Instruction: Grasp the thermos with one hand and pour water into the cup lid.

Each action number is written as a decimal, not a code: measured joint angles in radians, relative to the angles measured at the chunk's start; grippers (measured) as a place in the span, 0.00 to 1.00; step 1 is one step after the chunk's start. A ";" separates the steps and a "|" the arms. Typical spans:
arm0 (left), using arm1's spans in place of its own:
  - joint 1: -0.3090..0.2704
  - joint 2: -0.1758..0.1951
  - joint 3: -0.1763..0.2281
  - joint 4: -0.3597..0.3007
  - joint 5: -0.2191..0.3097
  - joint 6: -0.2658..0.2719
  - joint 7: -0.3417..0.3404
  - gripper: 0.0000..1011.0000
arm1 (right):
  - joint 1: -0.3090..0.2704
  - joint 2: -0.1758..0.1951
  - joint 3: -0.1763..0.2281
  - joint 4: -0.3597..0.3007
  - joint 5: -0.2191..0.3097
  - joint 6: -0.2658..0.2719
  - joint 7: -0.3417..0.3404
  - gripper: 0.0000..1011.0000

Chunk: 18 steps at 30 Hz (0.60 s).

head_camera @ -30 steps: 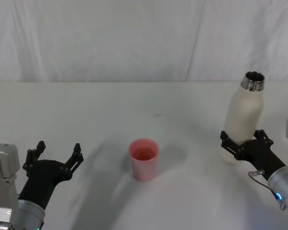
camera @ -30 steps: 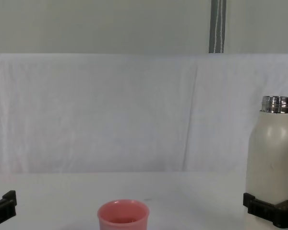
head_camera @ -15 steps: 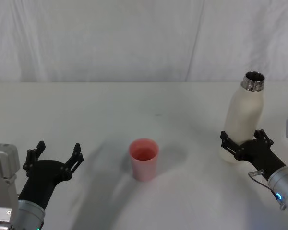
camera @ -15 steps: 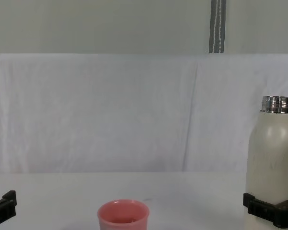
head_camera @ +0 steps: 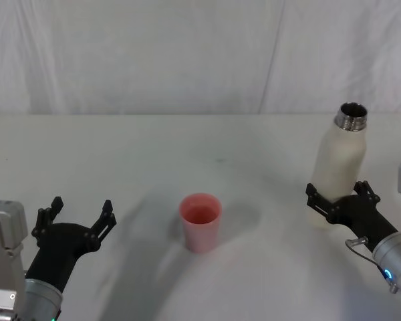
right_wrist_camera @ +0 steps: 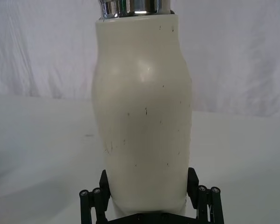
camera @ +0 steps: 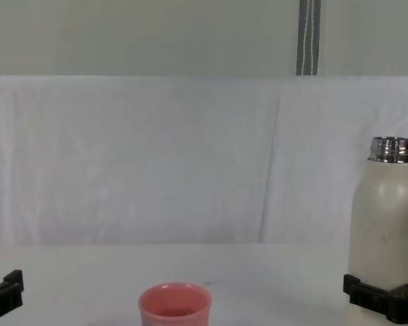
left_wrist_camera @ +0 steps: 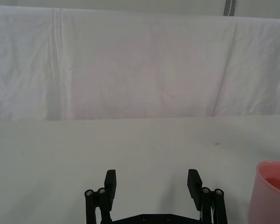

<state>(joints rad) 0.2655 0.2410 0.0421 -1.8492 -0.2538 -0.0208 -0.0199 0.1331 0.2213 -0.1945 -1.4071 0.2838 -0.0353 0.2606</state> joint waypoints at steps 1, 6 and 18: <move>0.000 0.000 0.000 0.000 0.000 0.000 0.000 0.99 | 0.000 0.000 0.000 0.000 0.000 0.000 0.000 0.99; 0.000 0.000 0.000 0.000 0.000 0.000 0.000 0.99 | 0.000 0.000 0.000 0.000 0.000 0.000 0.000 0.99; 0.000 0.000 0.000 0.000 0.000 0.000 0.000 0.99 | 0.000 0.000 0.000 0.000 0.000 0.000 -0.001 0.99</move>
<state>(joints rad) 0.2655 0.2410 0.0421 -1.8492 -0.2539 -0.0208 -0.0198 0.1331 0.2213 -0.1943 -1.4071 0.2838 -0.0355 0.2601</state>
